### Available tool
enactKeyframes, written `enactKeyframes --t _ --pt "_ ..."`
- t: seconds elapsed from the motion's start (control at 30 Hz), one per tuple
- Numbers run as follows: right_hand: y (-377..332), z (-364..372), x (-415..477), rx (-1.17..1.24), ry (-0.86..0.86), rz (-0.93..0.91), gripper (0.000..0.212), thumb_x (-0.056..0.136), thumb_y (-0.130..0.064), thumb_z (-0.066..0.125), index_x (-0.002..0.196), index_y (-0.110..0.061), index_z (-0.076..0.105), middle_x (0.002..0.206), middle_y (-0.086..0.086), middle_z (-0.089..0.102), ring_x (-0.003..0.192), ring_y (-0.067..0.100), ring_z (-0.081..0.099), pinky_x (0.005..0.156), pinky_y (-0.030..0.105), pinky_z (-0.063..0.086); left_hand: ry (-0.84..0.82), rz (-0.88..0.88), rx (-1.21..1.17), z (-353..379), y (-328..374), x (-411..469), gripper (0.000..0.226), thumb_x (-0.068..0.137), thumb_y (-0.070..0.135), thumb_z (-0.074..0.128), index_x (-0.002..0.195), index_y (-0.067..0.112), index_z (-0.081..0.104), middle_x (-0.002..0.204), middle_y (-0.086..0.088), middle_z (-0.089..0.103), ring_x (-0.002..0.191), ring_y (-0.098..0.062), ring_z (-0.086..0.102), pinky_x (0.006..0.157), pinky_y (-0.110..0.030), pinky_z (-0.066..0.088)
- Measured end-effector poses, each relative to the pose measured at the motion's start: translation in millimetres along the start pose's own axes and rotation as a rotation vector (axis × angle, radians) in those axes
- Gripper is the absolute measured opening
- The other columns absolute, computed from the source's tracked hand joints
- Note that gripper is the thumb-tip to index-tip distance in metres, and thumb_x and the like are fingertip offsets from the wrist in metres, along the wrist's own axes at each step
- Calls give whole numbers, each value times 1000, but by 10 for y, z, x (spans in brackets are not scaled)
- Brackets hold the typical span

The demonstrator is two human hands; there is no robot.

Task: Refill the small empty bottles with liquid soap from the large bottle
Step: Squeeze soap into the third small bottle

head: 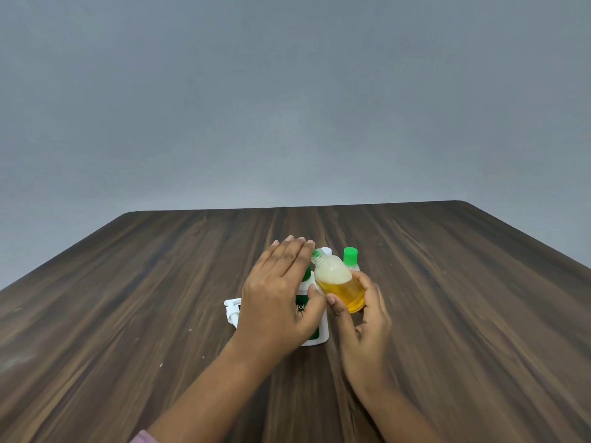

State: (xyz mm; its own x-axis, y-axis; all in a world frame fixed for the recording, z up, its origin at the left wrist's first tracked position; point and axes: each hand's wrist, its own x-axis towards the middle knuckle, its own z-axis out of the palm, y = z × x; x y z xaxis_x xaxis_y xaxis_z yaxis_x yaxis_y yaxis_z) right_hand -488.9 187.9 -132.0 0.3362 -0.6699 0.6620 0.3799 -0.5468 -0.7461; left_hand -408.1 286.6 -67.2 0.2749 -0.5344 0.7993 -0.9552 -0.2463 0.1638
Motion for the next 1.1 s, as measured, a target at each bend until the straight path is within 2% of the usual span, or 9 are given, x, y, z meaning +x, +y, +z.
enactKeyframes --t 0.23,0.47,0.77,0.9,1.1 --pt "1 39 3 34 -9 15 51 86 -43 58 126 -12 53 118 2 61 107 16 61 81 18 52 40 15 -9 -49 -2 27 54 81 32 47 124 3 61 127 -8 61 123 -20 52 109 -28 31" --pt "-8 -20 -10 14 2 2 49 86 -38 58 124 -8 55 113 -1 61 102 7 61 75 9 48 27 -12 -13 30 21 -34 55 80 31 47 125 3 60 129 -9 60 125 -20 50 112 -28 27" --pt "-19 49 -2 29 2 18 58 86 -56 56 127 -14 53 118 1 61 107 14 61 80 15 51 20 -2 -9 -82 8 27 54 81 34 46 124 6 62 127 -6 62 122 -19 54 109 -32 34" --pt "10 25 6 2 5 16 52 85 -43 58 125 -9 54 115 0 61 104 9 60 76 10 48 14 -15 -7 16 -9 -7 54 80 31 47 125 3 61 127 -9 61 123 -22 53 111 -29 29" --pt "-10 23 -3 5 4 9 50 86 -41 57 125 -10 54 115 0 61 104 8 60 76 9 48 32 -9 -27 12 -1 -7 54 80 30 47 125 3 60 128 -8 61 125 -20 51 111 -31 30"
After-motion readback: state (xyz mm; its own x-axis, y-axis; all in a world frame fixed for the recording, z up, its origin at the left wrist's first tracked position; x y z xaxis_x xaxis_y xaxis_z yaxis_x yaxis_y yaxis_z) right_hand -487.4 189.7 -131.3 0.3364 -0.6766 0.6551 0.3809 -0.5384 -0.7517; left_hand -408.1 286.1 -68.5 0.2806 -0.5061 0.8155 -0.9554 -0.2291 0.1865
